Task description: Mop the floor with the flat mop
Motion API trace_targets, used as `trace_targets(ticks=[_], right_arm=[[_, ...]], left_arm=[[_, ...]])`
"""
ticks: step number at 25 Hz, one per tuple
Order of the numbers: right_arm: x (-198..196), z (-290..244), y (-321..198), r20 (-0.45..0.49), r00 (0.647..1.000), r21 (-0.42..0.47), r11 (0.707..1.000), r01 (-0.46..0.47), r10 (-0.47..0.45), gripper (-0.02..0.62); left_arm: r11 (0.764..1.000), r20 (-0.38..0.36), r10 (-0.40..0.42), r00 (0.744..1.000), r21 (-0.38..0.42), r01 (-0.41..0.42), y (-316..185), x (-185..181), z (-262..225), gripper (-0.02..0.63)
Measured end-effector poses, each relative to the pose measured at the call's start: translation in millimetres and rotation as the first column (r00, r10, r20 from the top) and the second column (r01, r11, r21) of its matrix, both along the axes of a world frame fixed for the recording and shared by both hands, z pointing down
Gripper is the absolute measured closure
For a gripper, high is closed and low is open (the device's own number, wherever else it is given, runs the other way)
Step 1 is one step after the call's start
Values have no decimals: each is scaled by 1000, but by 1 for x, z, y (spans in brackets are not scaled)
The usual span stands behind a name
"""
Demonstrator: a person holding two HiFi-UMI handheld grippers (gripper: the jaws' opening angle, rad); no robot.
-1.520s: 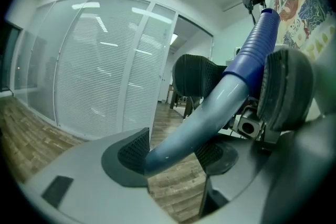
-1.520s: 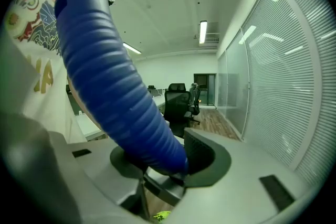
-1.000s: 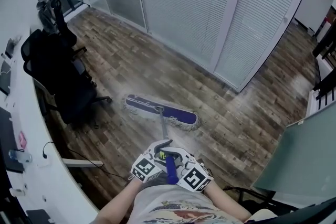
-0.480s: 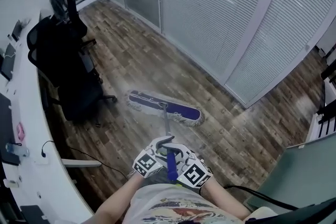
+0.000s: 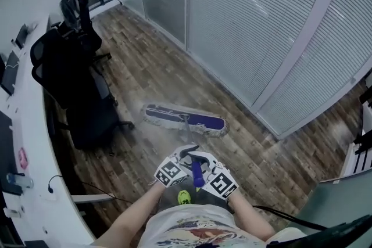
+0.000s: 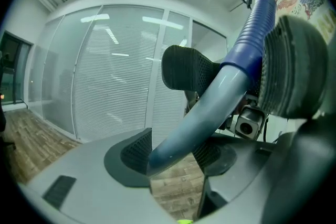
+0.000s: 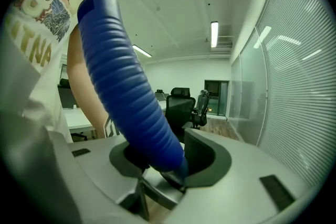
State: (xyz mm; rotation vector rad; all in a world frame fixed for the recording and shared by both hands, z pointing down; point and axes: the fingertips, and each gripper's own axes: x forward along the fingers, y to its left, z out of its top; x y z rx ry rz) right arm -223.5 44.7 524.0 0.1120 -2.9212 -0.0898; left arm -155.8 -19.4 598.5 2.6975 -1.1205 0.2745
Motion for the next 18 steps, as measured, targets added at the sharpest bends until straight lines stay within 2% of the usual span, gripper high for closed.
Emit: trace_targets(ticks=[9,14,18], right_arm=[[-75,5,-157,-8,998,19,998,57,-57,433],[-114,2,-283,-9,996,0,996,85,-85,433],[-136,-5,-375,-2,997,-39,996,77,-78,431]], left_arm=[[998,-11,-55,998,15,55,-161,-78,3,393],[996,-10,-94,995,5,95,-289,-121,0,393],[997,9,-82,997,-3,82,-380,-143,-5,393]])
